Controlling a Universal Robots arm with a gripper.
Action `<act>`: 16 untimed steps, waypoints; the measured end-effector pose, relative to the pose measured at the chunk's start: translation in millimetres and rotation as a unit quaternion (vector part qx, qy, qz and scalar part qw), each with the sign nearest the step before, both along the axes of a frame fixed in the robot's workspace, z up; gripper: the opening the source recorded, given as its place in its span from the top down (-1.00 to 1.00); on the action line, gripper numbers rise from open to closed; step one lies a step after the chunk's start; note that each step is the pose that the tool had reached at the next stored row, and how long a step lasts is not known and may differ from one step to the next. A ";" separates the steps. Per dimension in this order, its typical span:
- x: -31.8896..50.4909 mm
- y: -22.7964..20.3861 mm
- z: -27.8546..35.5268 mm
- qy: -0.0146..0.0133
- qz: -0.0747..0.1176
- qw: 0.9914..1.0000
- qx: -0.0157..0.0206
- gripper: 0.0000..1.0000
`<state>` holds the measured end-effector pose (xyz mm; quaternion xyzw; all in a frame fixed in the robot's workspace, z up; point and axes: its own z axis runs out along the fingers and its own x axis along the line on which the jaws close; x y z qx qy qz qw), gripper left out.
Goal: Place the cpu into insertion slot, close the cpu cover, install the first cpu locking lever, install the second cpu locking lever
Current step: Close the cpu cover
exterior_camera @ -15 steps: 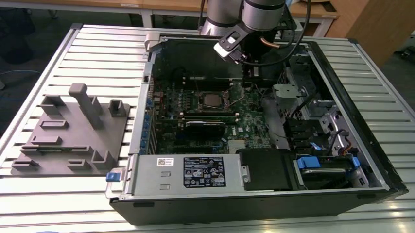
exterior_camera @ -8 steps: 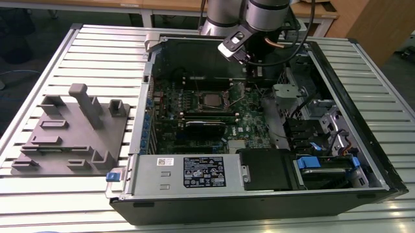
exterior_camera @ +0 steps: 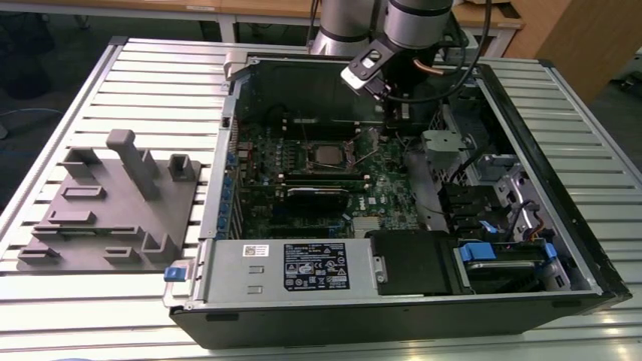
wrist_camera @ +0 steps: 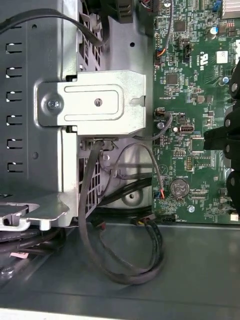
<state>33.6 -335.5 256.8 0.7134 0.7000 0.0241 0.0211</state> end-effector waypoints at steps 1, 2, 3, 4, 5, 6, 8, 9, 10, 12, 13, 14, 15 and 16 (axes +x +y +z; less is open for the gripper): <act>0.1 0.0 -0.6 0.000 0.000 1.000 0.000 0.80; 0.2 0.0 -1.4 0.000 0.000 1.000 0.000 0.80; 0.3 0.0 -2.3 0.000 0.000 1.000 0.000 0.80; 0.4 0.0 -3.2 0.000 0.000 1.000 0.000 0.80; 0.5 0.0 -4.3 0.000 0.000 1.000 0.000 0.80; 0.5 0.0 -5.4 0.000 0.000 1.000 0.000 0.80; 0.6 0.1 -7.5 0.000 0.000 1.000 0.000 0.80; 0.6 0.0 -8.4 0.000 0.000 1.000 0.000 0.80; 0.6 0.0 -9.1 0.000 0.000 1.000 0.000 0.80; 0.6 0.0 -9.9 0.000 0.000 1.000 0.000 0.80; 0.6 0.0 -9.9 0.000 0.000 1.000 0.000 0.80; 0.6 0.0 -9.9 0.000 0.000 1.000 0.000 0.80; 0.6 0.0 -9.9 0.000 0.000 1.000 0.000 0.80; 0.7 0.0 -10.0 0.000 0.000 1.000 0.000 0.80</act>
